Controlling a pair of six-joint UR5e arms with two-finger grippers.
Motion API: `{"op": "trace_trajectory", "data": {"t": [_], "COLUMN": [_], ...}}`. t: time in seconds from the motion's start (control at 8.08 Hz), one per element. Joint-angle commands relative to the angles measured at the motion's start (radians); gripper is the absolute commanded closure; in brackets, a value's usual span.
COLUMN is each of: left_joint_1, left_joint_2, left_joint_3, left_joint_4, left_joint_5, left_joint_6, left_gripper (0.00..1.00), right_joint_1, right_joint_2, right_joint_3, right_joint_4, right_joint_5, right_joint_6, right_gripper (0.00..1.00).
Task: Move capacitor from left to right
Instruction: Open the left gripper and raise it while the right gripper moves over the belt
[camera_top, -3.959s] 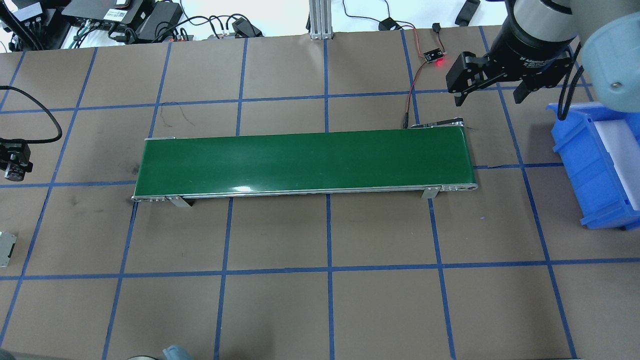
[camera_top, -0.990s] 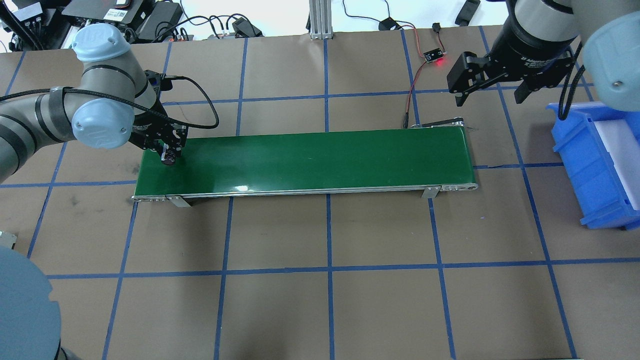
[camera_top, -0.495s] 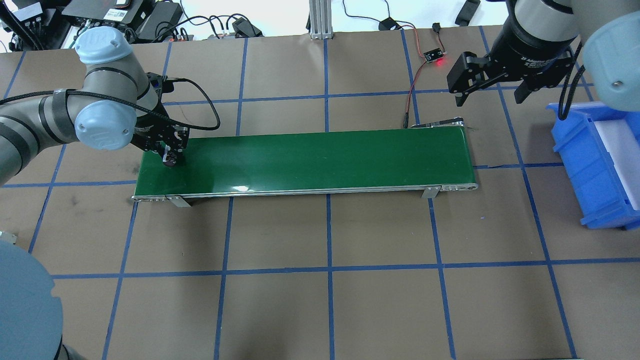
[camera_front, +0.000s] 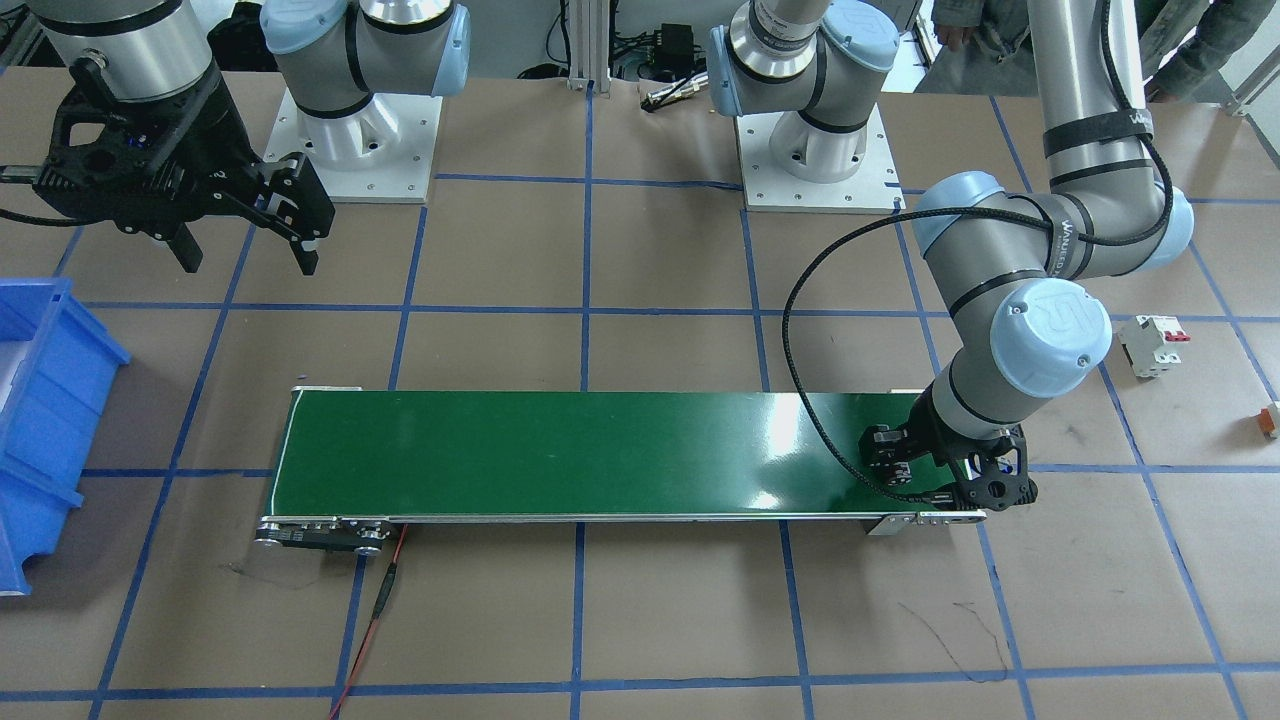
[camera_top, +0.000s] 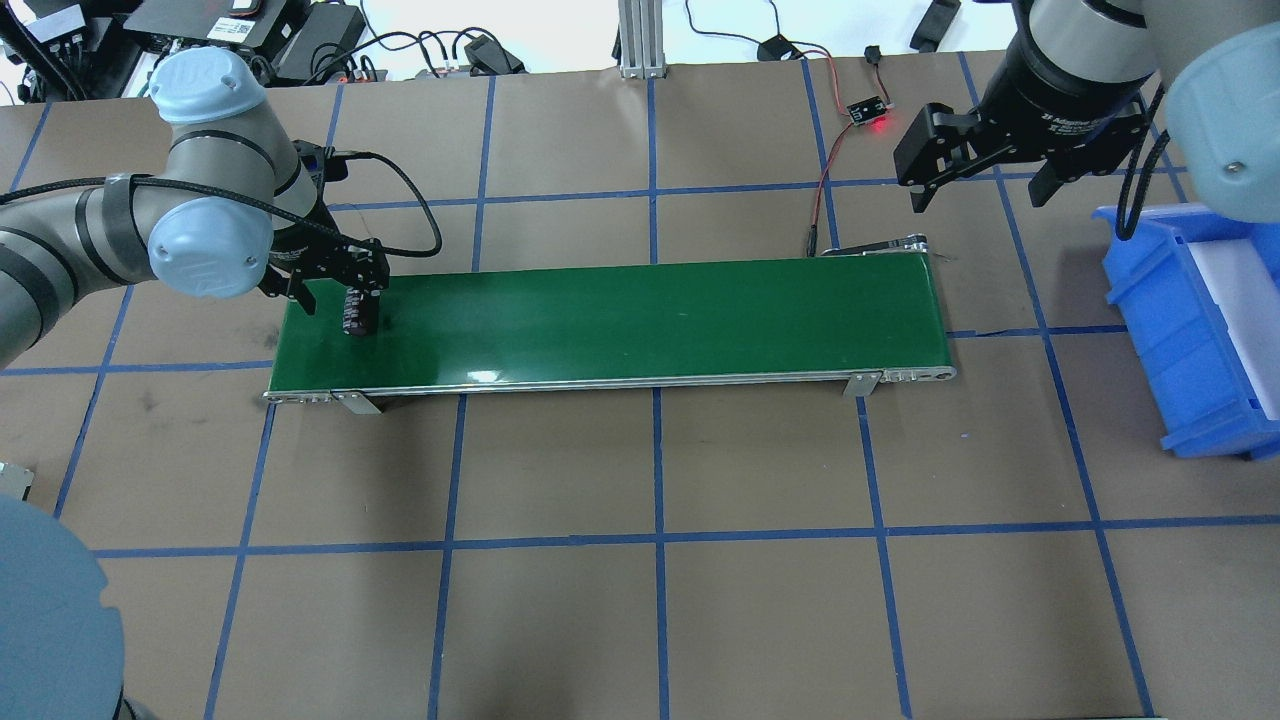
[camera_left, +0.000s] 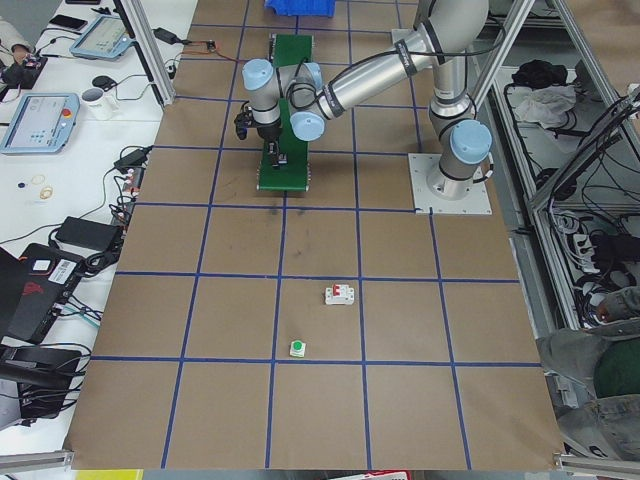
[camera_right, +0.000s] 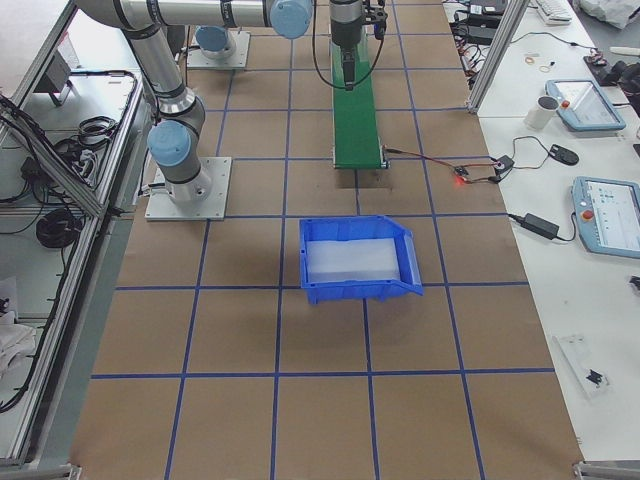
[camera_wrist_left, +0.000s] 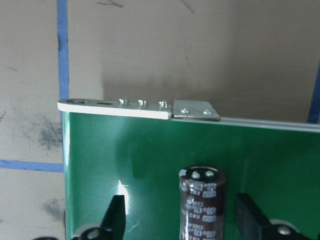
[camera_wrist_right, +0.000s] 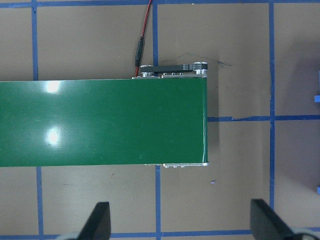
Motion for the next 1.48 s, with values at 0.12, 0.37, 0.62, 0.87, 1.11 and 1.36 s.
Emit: {"op": "trace_trajectory", "data": {"t": [0.12,0.37,0.62,0.87,1.11,1.36], "left_joint_1": [-0.01,-0.013,-0.028,-0.027,-0.033,-0.099], "left_joint_2": [0.106,0.124,0.173,0.213,0.219,0.229], "left_joint_3": [0.092,0.154,0.155,0.155,0.157,0.16], "left_joint_4": [-0.009,-0.007,-0.009,-0.055,-0.238,-0.323], "left_joint_5": [0.005,-0.009,-0.006,-0.002,-0.009,-0.076], "left_joint_6": [-0.002,-0.003,0.0,0.009,-0.005,-0.014], "left_gripper": [0.0,0.0,0.0,0.0,0.0,0.0], "right_joint_1": [0.0,-0.006,-0.038,-0.064,-0.064,-0.064], "right_joint_2": [0.0,0.005,0.027,0.029,0.029,0.06], "right_joint_3": [0.0,0.002,0.002,0.03,0.069,0.115], "right_joint_4": [0.001,0.003,0.007,0.01,-0.003,-0.072], "right_joint_5": [0.0,0.005,0.017,0.067,0.093,0.161], "right_joint_6": [-0.005,-0.026,-0.133,-0.141,-0.138,-0.138], "right_gripper": [0.0,0.0,0.0,0.0,0.02,0.04]}}
